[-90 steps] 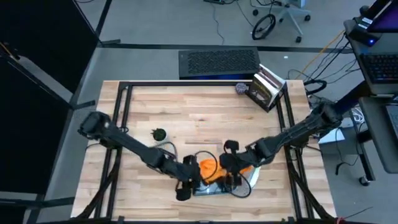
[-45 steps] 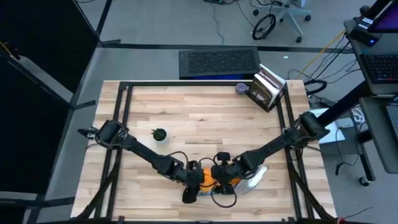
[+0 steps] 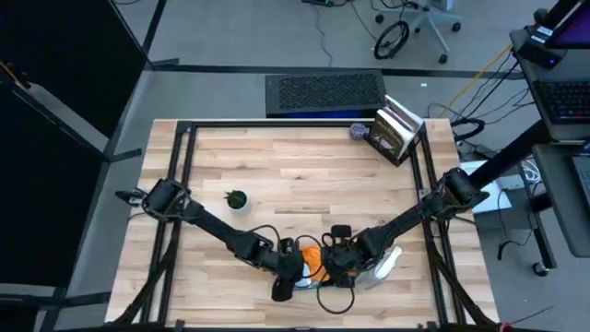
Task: Apply microfiber cloth
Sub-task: Wipe the blue tablet with the orange microfiber cloth
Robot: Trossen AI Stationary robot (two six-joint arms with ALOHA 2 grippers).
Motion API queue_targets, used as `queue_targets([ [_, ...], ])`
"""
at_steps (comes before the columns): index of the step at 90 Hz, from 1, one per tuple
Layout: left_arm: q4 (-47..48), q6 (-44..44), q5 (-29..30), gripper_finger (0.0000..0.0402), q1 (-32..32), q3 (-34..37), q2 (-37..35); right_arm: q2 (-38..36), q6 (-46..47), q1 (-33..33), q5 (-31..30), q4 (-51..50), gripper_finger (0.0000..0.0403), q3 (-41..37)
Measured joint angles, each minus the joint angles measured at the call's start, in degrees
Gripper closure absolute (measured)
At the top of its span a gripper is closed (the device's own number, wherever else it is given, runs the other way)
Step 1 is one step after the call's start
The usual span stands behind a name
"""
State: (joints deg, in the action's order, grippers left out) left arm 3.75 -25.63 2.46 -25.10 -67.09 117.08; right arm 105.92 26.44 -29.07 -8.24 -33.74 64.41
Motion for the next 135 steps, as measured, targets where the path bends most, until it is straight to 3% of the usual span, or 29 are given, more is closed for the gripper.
queue_targets([
  [16,-0.18,-0.02,0.04,0.0283,0.00,0.09,0.00,-2.57,1.09,-0.24,0.56,-1.86,0.0390,0.97],
  [27,-0.37,-0.02,0.04,0.0283,0.00,0.15,0.00,-3.26,-0.67,0.03,-1.60,5.49,0.0390,3.57],
  [38,-0.98,-0.04,0.13,0.0283,0.00,0.31,0.02,0.66,-1.19,0.48,-0.77,13.50,0.0390,3.46],
  [50,-0.98,0.38,0.11,0.0283,0.00,0.31,0.02,4.90,0.50,0.36,-0.14,14.46,0.0390,3.52],
  [69,-0.88,0.47,0.09,0.0283,0.00,0.31,0.04,7.02,2.97,-1.80,-0.77,10.32,0.0390,3.97],
  [103,-1.33,0.48,0.06,0.0283,0.04,0.29,0.09,1.04,4.91,-4.06,1.36,-4.16,0.0390,3.26],
  [112,-1.31,0.48,0.07,0.0283,0.04,0.29,0.09,-1.39,5.49,-3.43,-1.08,-5.02,0.0390,3.74],
  [123,-1.27,0.48,0.02,0.0283,0.04,0.29,0.09,-3.13,3.41,-2.36,-7.22,2.33,0.0390,4.86],
  [135,-1.27,0.44,0.04,0.0283,0.00,0.29,0.09,0.30,0.50,-0.89,-6.24,12.87,0.0390,4.81],
])
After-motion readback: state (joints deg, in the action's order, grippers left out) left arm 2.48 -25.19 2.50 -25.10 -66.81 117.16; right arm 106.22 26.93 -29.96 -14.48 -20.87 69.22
